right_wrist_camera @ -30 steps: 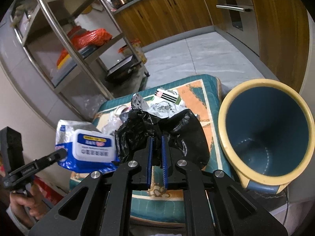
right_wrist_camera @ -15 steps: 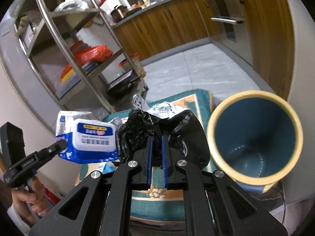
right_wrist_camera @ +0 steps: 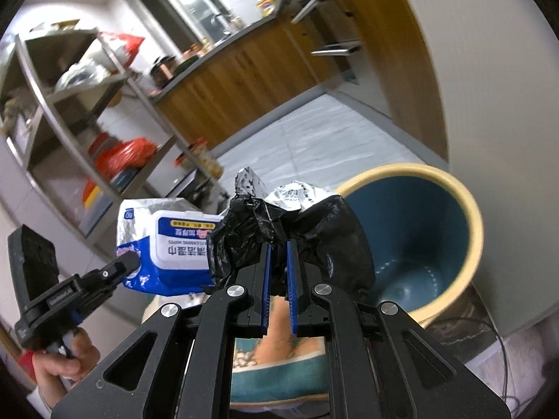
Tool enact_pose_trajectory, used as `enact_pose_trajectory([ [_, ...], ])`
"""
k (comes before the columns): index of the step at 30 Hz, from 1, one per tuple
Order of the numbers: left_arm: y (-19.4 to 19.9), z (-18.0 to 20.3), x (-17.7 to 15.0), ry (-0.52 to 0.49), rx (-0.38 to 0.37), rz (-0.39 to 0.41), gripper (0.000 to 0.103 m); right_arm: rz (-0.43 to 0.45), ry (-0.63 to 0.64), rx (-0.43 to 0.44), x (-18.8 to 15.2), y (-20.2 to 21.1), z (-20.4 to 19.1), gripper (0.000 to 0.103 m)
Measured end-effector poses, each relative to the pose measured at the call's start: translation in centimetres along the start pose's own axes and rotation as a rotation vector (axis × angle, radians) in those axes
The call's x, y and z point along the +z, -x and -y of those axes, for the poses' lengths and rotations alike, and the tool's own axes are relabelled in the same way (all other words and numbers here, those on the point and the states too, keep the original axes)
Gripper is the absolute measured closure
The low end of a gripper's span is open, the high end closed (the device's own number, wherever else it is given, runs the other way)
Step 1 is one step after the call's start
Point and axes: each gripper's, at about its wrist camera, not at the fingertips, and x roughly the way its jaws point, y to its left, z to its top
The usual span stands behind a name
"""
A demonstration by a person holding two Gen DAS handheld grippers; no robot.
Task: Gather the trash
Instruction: 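Carry the black bag and blue wipe pack over the teal bin with both tools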
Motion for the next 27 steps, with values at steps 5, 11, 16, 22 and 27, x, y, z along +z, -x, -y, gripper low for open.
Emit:
enact_pose_trajectory([
  [5,-3.6,1.8,0.1,-0.045,-0.023,-0.035,0.092,0.003,-0.062,-0.031,-0.1,-0.5,2.3,0.093],
  [11,-8.6,3.4,-0.5,-0.079,-0.032,-0.095,0.092,-0.018,-0.135,-0.07,-0.2,-2.0,4.8,0.093],
  [16,-11.9,3.8,-1.5,-0.081,-0.054,-0.15,0.092,-0.037,-0.212,-0.081,-0.5,-3.0,6.8,0.093],
  [22,-14.7,3.6,-2.5,-0.075,-0.058,-0.213,0.091,-0.072,-0.249,-0.109,-1.0,-3.8,7.8,0.093],
  [27,-15.8,3.3,-3.0,-0.083,-0.05,-0.247,0.086,-0.097,-0.256,-0.136,-1.0,-4.3,7.9,0.082],
])
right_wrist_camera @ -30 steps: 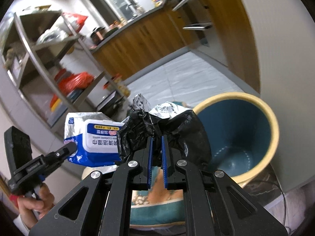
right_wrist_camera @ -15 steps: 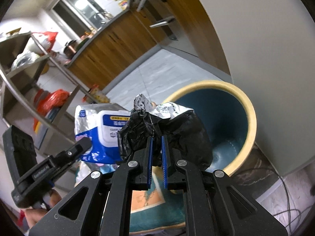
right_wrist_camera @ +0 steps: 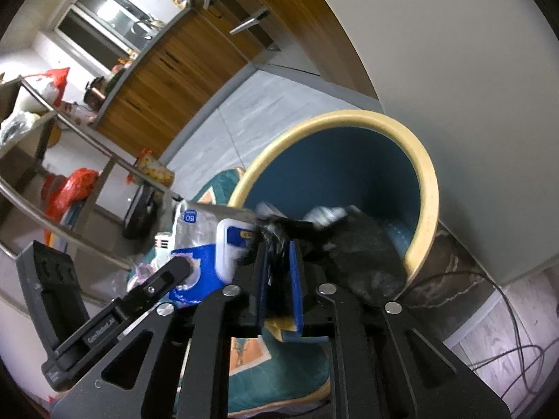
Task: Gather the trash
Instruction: 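Carry the black bag and blue wipe pack over the teal bin with both tools, then open both tools to drop the black bag and wipe pack into the bin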
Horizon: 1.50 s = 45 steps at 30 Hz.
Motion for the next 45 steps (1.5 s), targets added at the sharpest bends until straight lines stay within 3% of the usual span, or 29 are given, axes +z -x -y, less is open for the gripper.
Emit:
enact_pose_trajectory([
  [1,0.1,-0.1,-0.1,0.001,0.001,-0.001,0.085,-0.001,-0.004,-0.003,0.0,0.0,0.0,0.072],
  [4,0.4,-0.1,-0.1,-0.007,0.003,0.001,0.081,0.007,-0.02,-0.004,0.0,0.1,0.2,0.057],
  [10,2.5,-0.4,-0.4,-0.016,0.021,0.032,0.068,0.024,-0.02,-0.011,0.1,0.6,-0.2,0.044],
  [19,7.1,-2.1,-0.8,0.004,0.097,0.102,0.05,0.054,0.051,-0.024,-0.2,1.1,-1.8,0.035],
  [24,10.0,-3.0,-1.3,0.002,0.16,0.149,0.026,0.055,0.131,-0.033,-0.6,1.0,-3.6,0.03],
  [27,11.6,-3.6,-1.9,-0.003,0.197,0.175,0.017,0.058,0.184,-0.04,-1.0,1.1,-4.6,0.027],
  [45,19.2,-10.0,-6.7,0.101,0.371,0.222,0.015,0.019,0.286,-0.022,-2.7,0.7,-7.2,0.022],
])
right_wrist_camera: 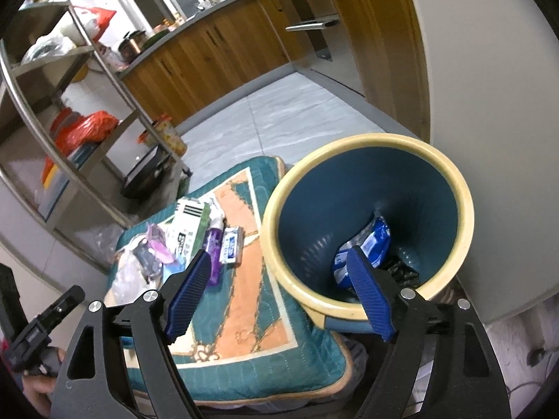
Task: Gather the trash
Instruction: 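Open both tools to drop the black bag and wipe pack into the bin, then grasp the clear plastic bag with the left tool while the right tool grasps the blue mask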
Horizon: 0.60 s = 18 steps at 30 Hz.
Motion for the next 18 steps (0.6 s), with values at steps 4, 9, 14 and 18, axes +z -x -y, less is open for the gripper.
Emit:
enact_pose_trajectory([
  [4,0.8,-2.6,-0.9,0.045,0.062,-0.008,0.015,-0.01,0.036,0.008,-0.3,-0.1,-1.1,0.022],
  [9,0.9,-5.7,-2.0,0.096,0.128,-0.05,0.015,-0.034,0.085,0.017,-0.8,-0.6,-2.7,0.021],
  [14,-0.2,-7.5,-3.1,0.105,0.17,-0.11,0.017,-0.058,0.119,0.032,-1.2,-1.2,-4.2,0.021],
  [18,-1.4,-8.0,-3.4,0.105,0.171,-0.133,0.021,-0.076,0.164,0.04,-1.8,-1.7,-5.6,0.021],
])
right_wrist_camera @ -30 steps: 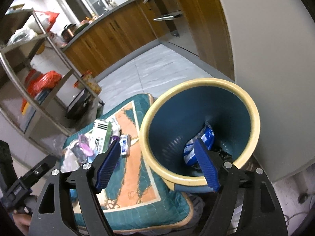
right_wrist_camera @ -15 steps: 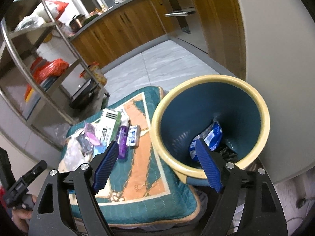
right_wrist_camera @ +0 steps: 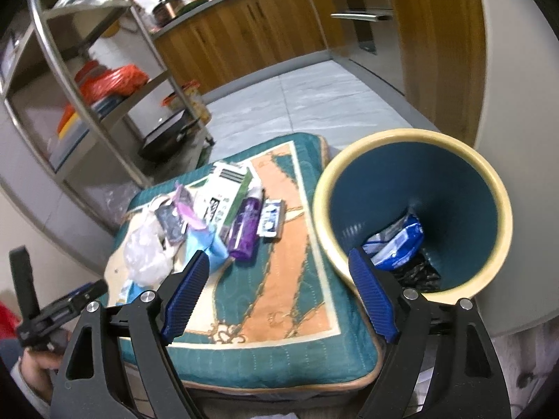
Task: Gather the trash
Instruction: 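Grasp the clear plastic bag with the left tool while the right tool grasps the blue mask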
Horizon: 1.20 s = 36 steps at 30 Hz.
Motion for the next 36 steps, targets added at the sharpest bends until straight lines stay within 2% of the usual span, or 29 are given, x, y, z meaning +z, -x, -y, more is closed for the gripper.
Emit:
enact_pose_trajectory([
  [8,-3.4,0.4,0.2,-0.037,0.027,-0.065,0.031,-0.053,0.069,0.008,-0.8,-1.5,-2.0,0.021],
  [16,-4.5,2.0,2.4,-0.089,0.029,-0.019,0.032,-0.101,0.116,0.017,-1.5,-3.1,-3.7,0.021],
  [19,-5.5,2.3,3.0,-0.1,0.037,-0.031,0.044,-0.124,0.131,0.018,-1.6,-4.1,-4.3,0.021],
  [21,-6.1,2.2,3.3,-0.097,0.042,-0.058,0.069,-0.138,0.139,0.019,-1.7,-4.7,-4.7,0.021],
  [24,-5.8,2.1,3.3,-0.094,0.033,-0.063,0.081,-0.151,0.148,0.027,-1.8,-5.6,-5.3,0.021],
  [27,-4.9,2.2,3.4,-0.098,0.022,-0.047,0.086,-0.156,0.159,0.042,-1.6,-6.4,-6.1,0.021],
  [36,-0.5,0.8,4.5,-0.01,-0.045,0.055,0.09,-0.166,0.212,0.08,-1.5,-8.6,-8.9,0.023],
])
